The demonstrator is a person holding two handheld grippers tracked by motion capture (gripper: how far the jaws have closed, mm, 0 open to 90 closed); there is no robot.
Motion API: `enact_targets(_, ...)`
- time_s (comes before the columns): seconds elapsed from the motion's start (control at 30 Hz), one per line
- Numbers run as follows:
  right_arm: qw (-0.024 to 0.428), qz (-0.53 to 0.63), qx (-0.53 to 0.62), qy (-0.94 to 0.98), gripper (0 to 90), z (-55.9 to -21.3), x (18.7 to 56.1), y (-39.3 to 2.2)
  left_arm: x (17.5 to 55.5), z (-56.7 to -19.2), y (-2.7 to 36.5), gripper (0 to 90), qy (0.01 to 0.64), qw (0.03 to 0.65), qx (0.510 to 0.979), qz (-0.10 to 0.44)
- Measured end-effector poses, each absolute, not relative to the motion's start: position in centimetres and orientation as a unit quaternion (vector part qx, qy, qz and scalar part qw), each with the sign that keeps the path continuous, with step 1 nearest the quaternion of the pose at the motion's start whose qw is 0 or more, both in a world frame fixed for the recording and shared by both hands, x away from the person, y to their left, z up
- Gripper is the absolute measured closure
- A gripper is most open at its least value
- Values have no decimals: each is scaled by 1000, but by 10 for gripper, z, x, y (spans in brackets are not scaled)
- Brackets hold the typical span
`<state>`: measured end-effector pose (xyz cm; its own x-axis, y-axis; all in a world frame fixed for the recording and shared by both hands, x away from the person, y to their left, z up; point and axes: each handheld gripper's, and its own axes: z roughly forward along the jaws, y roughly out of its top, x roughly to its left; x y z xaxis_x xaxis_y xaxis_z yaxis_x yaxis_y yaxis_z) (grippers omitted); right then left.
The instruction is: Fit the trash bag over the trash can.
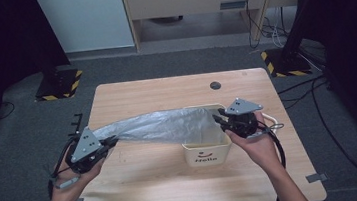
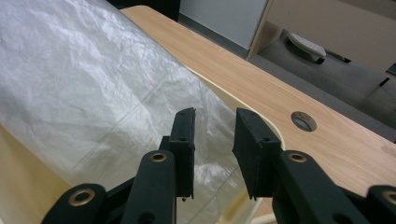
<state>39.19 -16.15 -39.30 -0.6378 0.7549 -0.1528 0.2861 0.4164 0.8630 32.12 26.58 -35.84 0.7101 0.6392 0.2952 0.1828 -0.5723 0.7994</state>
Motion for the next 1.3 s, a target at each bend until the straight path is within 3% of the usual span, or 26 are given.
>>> enact_targets(1.3, 239, 440, 282, 819, 656, -391, 378, -138, 348, -359, 192, 891, 199, 361, 867, 280)
